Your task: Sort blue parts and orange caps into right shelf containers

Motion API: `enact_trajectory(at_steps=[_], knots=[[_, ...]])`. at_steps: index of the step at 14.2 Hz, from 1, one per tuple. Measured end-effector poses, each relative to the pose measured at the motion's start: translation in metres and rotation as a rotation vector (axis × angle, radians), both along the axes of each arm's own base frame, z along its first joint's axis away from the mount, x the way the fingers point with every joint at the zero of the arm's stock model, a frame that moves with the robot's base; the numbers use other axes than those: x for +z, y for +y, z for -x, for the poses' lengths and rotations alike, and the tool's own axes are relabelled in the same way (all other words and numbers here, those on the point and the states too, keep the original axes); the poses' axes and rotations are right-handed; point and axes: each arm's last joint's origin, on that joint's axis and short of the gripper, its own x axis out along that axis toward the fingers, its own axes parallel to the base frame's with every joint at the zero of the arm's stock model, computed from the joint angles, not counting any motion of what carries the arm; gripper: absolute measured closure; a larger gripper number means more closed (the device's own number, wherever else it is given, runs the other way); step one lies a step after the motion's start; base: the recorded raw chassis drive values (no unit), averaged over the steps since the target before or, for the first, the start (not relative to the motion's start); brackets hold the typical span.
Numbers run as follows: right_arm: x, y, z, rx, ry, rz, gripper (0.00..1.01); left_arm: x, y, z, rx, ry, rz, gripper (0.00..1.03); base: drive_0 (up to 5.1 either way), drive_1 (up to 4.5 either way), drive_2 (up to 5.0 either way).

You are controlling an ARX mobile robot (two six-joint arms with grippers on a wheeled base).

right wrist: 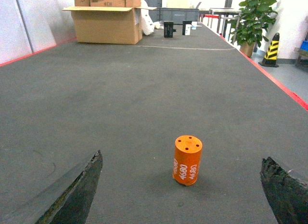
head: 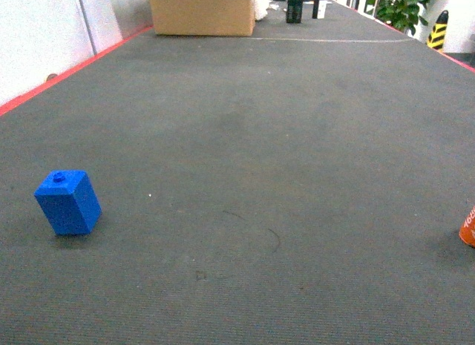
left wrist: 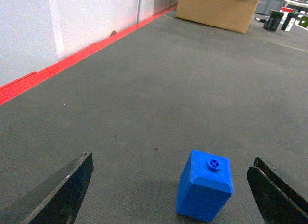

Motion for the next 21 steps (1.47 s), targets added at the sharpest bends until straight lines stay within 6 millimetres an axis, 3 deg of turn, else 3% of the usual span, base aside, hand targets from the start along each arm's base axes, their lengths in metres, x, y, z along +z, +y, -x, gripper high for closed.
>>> enact_trajectory(at_steps=[8,13,21], knots=[[0.0,0.0,0.0,0.0,0.0,0.0,0.03,-0.014,-0.007,-0.04,-0.129,0.05,0.016,0.05,0.0,0.0,0.0],[0.0,0.0,0.0,0.0,0.0,0.0,0.03,-0.034,-0.008,-0.055,-0.168,0.114,0.026,0.05,0.0,0.0,0.0],[0.0,0.0,0.0,0.0,0.0,0.0,0.03,-0.039,-0.02,-0.077,-0.246,0.106,0.029,0.05,0.0,0.0,0.0]])
